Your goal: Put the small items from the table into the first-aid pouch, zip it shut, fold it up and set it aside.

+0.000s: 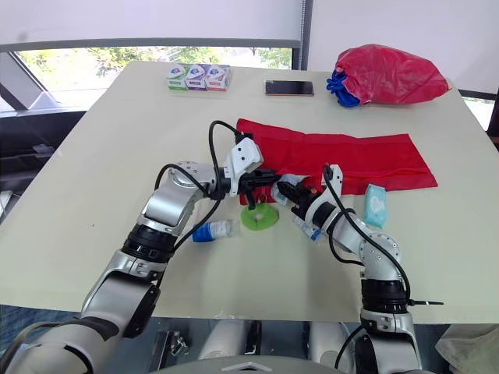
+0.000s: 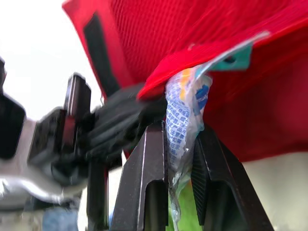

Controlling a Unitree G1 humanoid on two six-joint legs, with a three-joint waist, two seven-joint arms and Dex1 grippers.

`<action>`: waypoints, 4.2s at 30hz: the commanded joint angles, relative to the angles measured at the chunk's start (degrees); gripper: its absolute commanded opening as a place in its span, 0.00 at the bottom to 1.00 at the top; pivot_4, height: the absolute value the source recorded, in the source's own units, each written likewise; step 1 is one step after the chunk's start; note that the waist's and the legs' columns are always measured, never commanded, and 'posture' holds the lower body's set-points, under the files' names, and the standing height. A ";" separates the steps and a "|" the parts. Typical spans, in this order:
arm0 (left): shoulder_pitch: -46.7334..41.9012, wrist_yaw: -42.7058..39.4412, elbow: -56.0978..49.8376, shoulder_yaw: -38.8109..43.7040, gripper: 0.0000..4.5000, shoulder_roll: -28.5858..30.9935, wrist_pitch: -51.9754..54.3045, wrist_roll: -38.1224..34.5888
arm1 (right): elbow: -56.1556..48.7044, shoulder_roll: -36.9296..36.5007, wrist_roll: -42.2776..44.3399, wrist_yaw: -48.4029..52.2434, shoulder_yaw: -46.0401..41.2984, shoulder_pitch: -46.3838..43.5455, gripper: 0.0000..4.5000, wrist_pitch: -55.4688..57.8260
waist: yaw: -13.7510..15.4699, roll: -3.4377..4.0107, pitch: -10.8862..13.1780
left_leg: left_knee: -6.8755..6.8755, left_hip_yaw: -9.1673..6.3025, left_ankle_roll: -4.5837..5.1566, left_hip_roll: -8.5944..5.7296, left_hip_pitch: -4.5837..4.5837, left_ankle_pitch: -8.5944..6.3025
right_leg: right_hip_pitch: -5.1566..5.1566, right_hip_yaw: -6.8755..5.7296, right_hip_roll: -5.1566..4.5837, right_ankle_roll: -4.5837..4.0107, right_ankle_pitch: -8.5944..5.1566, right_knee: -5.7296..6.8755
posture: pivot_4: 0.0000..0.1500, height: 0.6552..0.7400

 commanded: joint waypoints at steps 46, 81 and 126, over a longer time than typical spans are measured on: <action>3.81 4.68 -4.69 5.45 0.01 -6.78 2.23 -6.98 | 1.36 3.70 -21.18 11.37 3.54 -2.13 0.02 5.05 | -0.30 0.04 0.01 | -0.02 0.06 -0.01 0.01 0.08 0.00 | 0.01 0.11 0.03 0.00 0.01 0.03 | 1.00 1.00; -0.47 -9.36 5.43 11.72 0.01 -5.47 6.45 -20.25 | 4.91 6.48 -28.03 12.54 0.95 -3.32 0.02 4.11 | -0.39 0.04 0.01 | -0.07 0.04 -0.03 0.01 0.12 0.01 | 0.00 0.12 0.06 -0.01 0.00 0.02 | 1.00 1.00; 5.05 -8.12 0.56 3.75 0.01 -2.64 -5.17 -14.06 | 9.06 12.00 -16.55 10.07 -6.64 -10.26 0.02 -8.75 | -0.48 0.11 0.05 | -0.26 0.06 -0.02 0.01 0.18 0.01 | 0.00 0.13 0.04 -0.02 0.00 -0.02 | 1.00 1.00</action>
